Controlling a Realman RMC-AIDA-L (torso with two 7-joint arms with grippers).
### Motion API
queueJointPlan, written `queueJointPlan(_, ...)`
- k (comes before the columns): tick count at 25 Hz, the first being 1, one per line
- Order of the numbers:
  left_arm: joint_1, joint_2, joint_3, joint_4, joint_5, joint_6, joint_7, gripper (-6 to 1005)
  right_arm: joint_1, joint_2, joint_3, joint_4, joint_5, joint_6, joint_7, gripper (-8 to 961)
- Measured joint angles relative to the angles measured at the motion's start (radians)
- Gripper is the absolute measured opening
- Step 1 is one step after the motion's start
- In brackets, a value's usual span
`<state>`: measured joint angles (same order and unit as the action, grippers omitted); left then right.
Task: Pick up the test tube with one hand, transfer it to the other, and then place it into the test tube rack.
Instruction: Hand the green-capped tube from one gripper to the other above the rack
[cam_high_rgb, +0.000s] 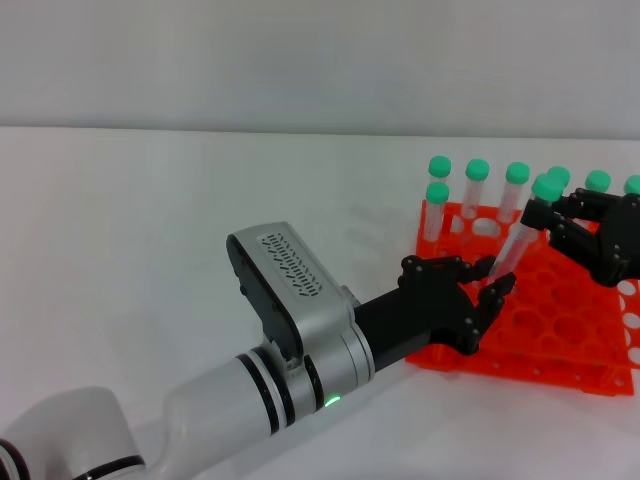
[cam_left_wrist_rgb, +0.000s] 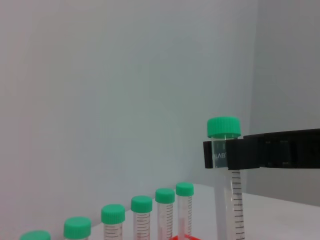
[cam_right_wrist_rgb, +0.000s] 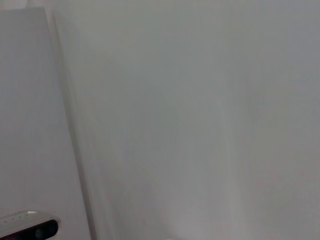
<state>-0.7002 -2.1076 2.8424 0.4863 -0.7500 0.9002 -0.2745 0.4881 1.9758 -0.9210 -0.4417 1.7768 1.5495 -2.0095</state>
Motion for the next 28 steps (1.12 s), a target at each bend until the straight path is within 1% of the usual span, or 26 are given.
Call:
queueJointPlan(3,0.0,0.0,0.0,0.0,-0.001,0.0,0.0,196,-0.002,0.0,0.008,0.0,0.0,0.001,0.0,379)
queueJointPlan(8,0.001,0.0,0.0,0.0,0.0,-0.007,0.0,195,-0.006,-0.001,0.027,-0.001,0.001,0.008,0.0,212)
queueJointPlan(13,0.0,0.0,0.0,0.0,0.0,-0.009,-0.001,194,-0.007,-0.002,0.027,-0.001,0.002,0.01,0.0,210)
queueJointPlan(18,0.001,0.0,0.0,-0.001,0.0,-0.009,0.0,109,-0.022,-0.002,0.034,-0.014,0.005,0.011,0.0,206)
queueJointPlan(22,0.011,0.001,0.0,-0.009,-0.001,-0.003,0.015,174,-0.033,-0.002,0.048,-0.027,0.006,0.013,0.0,206)
queueJointPlan(26,0.04,0.001,-0.008,-0.011,-0.008,0.001,0.08,239,-0.044,-0.002,0.07,-0.034,0.006,0.014,0.0,206)
queueJointPlan(28,0.067,0.001,-0.023,-0.006,-0.01,0.006,0.106,315,-0.047,-0.003,0.085,-0.035,0.005,0.014,-0.001,206)
